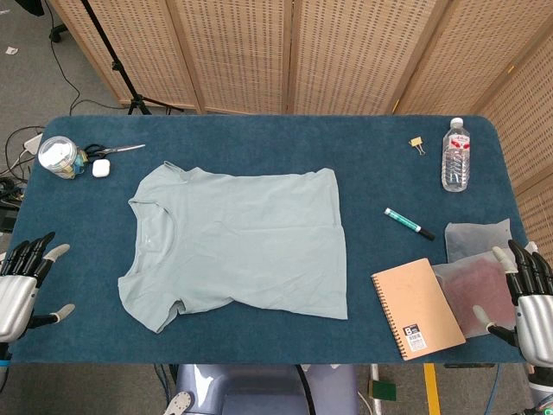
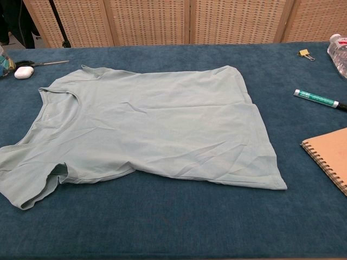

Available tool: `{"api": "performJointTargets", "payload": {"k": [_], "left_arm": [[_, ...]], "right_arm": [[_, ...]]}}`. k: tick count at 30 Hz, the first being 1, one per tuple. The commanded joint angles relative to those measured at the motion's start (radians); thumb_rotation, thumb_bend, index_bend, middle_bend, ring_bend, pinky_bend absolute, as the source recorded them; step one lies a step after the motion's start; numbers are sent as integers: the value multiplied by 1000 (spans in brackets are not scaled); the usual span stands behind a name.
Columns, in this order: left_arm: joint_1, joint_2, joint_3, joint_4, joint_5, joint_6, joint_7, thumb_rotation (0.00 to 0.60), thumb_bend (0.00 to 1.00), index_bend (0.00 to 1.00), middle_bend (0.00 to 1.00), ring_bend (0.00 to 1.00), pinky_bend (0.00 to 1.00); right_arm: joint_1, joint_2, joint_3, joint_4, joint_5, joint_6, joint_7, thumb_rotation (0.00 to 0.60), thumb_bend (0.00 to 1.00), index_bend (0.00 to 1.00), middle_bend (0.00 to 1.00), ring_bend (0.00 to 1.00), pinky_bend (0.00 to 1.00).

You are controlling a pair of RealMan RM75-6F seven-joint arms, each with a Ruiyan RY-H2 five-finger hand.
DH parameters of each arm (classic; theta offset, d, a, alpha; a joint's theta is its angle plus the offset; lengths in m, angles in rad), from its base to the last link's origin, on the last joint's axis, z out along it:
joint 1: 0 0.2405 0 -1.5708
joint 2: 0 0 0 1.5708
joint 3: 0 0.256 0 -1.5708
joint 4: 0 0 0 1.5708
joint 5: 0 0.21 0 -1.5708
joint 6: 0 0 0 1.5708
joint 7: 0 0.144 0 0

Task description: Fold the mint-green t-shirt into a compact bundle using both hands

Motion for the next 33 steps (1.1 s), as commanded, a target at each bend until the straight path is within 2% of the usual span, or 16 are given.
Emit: {"api": "performJointTargets", "payload": {"k": [1,7,13,14,15,21,26,30,33], "left_arm": [[0,-2,2,1,2,-2,5,600,0,0,0,0,0],[-1,-4,1,1,-1,-5,9,600,0,0,0,0,0],[-2,-3,0,-2,6,-2,10,600,0,0,0,0,0],[-3,-4,0,-2,3,-6,12,600,0,0,0,0,0],[-7,-5,-3,0,-9,-18,16,600,0,0,0,0,0],[-8,-7,-8,-7,-18,-16,22,600,0,0,0,0,0],[-11,-10,-11,-8,-29,-25,29,600,0,0,0,0,0],[-14,-10,-14,-6,-38,-32,29,600,0,0,0,0,0],[-17,-10,-15,-5,-44,-40,29,600,0,0,0,0,0]], "right_arm": [[-3,4,0,-2,1,5,7,600,249,50,0,0,0],[1,4,-6,-3,-4,-9,-6,600,247,49,0,0,0],[27,-4,-49,10,-79,-63,-25,600,245,100,0,0,0],[38,-11,-59,13,-95,-85,-30,600,245,110,0,0,0],[75,-34,-85,24,-139,-156,-47,600,246,125,0,0,0],[181,-141,-102,70,-194,-321,-109,600,257,265,0,0,0],[243,-211,-82,56,-143,-441,-209,600,260,362,0,0,0],[283,-266,-50,40,-64,-520,-293,600,349,400,0,0,0],[297,-297,-36,35,-12,-546,-349,600,369,423,0,0,0]]}}
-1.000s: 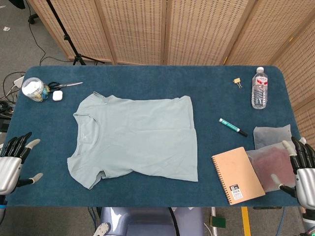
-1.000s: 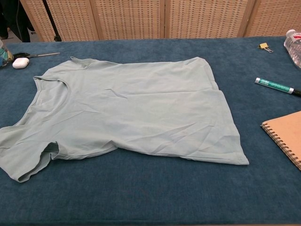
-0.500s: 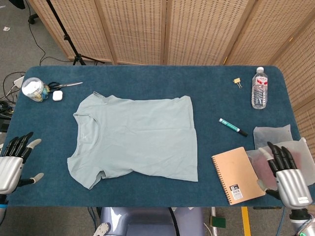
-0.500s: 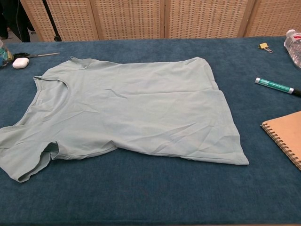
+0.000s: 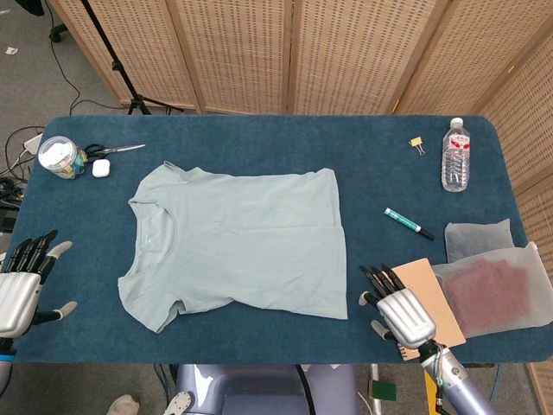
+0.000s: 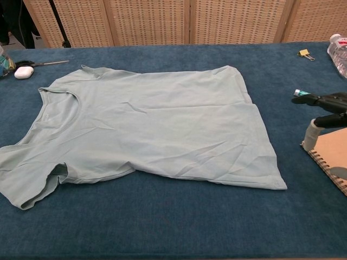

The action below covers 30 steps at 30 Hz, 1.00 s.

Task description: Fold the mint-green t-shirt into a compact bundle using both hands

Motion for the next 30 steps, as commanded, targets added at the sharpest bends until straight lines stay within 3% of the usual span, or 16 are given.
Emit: {"api": "performJointTargets", "payload": {"k": [1,19,30], "left_arm": [[-3,0,-1,1,-4,-6,0,600,0,0,0,0,0],[-11,-8,-2,4,-15,-22,19,600,0,0,0,0,0],[-13,-9,-2,5,-18,-26,22,600,0,0,0,0,0]], "right_arm": [[30,-53,26,-10,72,-44,-76,600,381,430,0,0,0],[57,-174,-5,13,152,-71,-216,600,399,440,0,0,0],[62,-251,-32,105,138,-48,-254,600,388,440,0,0,0]]}}
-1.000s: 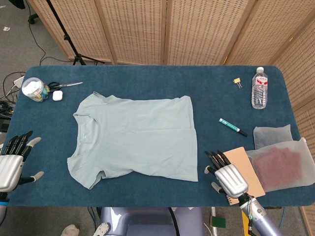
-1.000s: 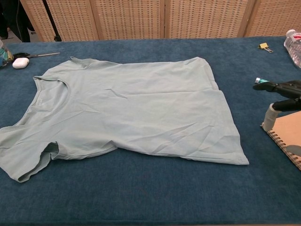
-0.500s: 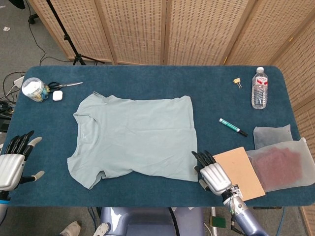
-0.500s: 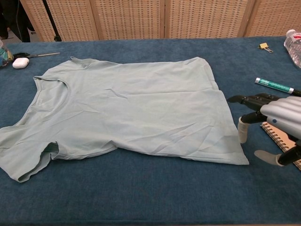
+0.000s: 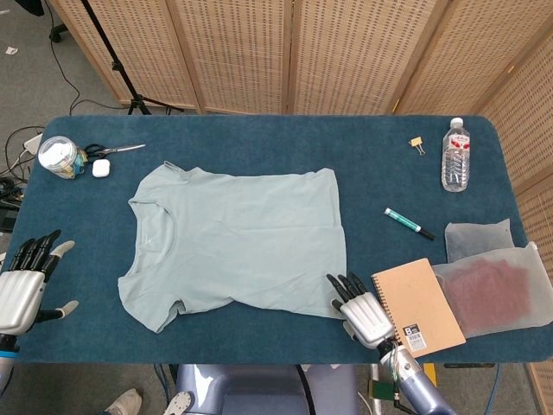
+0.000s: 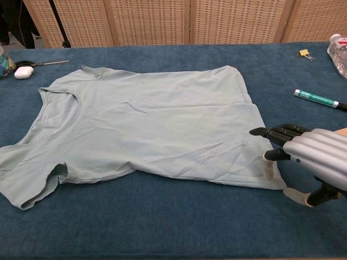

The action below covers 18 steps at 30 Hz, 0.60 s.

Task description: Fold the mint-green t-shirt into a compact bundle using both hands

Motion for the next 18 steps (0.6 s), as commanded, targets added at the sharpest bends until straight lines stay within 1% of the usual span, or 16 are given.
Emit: {"api": "performJointTargets", "payload": {"k": [1,18], "left_arm": [[0,-1,0,0,-1,0,1,600,0,0,0,0,0],[-3,-6,0,0,-7,-6,14,600,0,0,0,0,0]], "right_arm": [[2,-20,-6,23,-7,10,-3,600,388,440,0,0,0],[20,-76,-3,90,12,14,-28,600,388,440,0,0,0]]}}
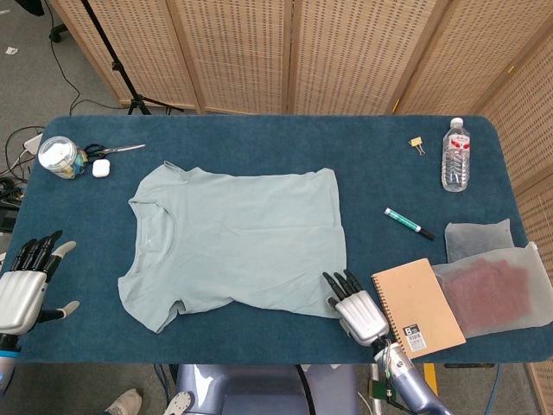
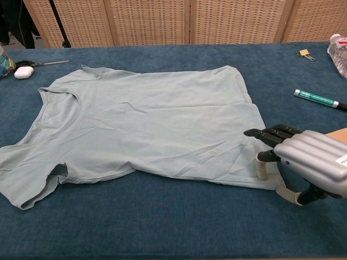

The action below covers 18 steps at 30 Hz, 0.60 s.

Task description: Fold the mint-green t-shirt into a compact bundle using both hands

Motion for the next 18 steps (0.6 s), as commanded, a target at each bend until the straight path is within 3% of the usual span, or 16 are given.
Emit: {"api": "performJointTargets", "payload": {"k": [1,6,18], "left_arm": [[-1,-1,1,-1,0,-2,2,600,0,0,0,0,0],[-1,-1,-1,-1,-5,-2,2,600,0,0,0,0,0],[-5,-6,-1,1,-9,-8,11,600,0,0,0,0,0]], "right_arm": [[4,-7,0,9,3,-2,-7,600,392,440,0,0,0],[11,-24,4,29,10,-2,-19,600,408,447,0,0,0],[26,-54,-2,93,-30,36,25,600,562,642,0,0,0]]}}
